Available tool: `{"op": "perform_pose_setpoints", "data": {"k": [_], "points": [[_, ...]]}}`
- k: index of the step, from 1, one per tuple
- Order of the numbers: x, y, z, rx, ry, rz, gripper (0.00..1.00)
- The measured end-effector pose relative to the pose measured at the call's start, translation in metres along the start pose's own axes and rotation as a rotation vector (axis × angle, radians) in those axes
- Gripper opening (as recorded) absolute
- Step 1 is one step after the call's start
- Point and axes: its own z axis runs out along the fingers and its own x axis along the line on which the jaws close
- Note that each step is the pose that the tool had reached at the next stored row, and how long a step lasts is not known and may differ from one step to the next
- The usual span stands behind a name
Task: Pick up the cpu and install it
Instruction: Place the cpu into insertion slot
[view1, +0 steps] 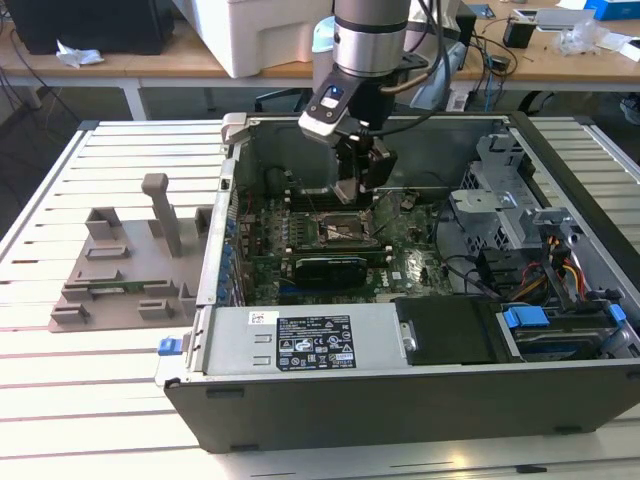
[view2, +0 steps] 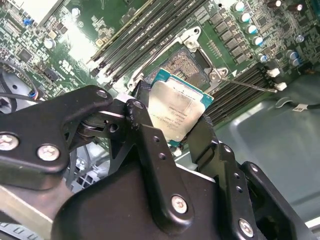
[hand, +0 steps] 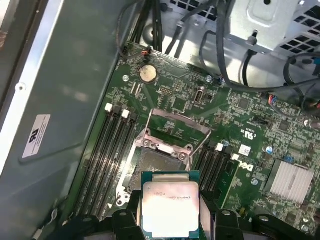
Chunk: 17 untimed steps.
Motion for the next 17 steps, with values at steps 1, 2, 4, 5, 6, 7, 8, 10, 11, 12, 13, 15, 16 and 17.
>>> {"op": "perform_pose_setpoints", "data": {"k": [1, 2, 4, 5, 6, 7, 8, 10, 11, 12, 13, 15, 16, 17], "points": [[0.0000, 0.0000, 0.0000, 0.0004, -0.0002, 0.013, 0.54], [0.0000, 0.0000, 0.0000, 0.0006, -0.0004, 0.023, 0.54], [0.0000, 0.0000, 0.0000, 0.0011, -0.0005, 0.041, 0.54], [0.0000, 0.0000, 0.0000, 0.0012, -0.0006, 0.049, 0.54], [0.0000, 0.0000, 0.0000, 0.0015, -0.0007, 0.062, 0.54], [0.0000, 0.0000, 0.0000, 0.0017, -0.0008, 0.069, 0.54], [0.0000, 0.0000, 0.0000, 0.0020, -0.0009, 0.080, 0.54], [0.0000, 0.0000, 0.0000, 0.0026, -0.0013, 0.104, 0.54], [0.0000, 0.0000, 0.0000, 0.0028, -0.0015, 0.112, 0.54], [0.0000, 0.0000, 0.0000, 0.0030, -0.0016, 0.121, 0.54], [0.0000, 0.0000, 0.0000, 0.0034, -0.0018, 0.139, 0.54], [0.0000, 0.0000, 0.0000, 0.0040, -0.0019, 0.165, 0.54], [0.0000, 0.0000, 0.0000, 0.0044, -0.0020, 0.181, 0.54], [0.0000, 0.0000, 0.0000, 0.0046, -0.0020, 0.192, 0.54]]}}
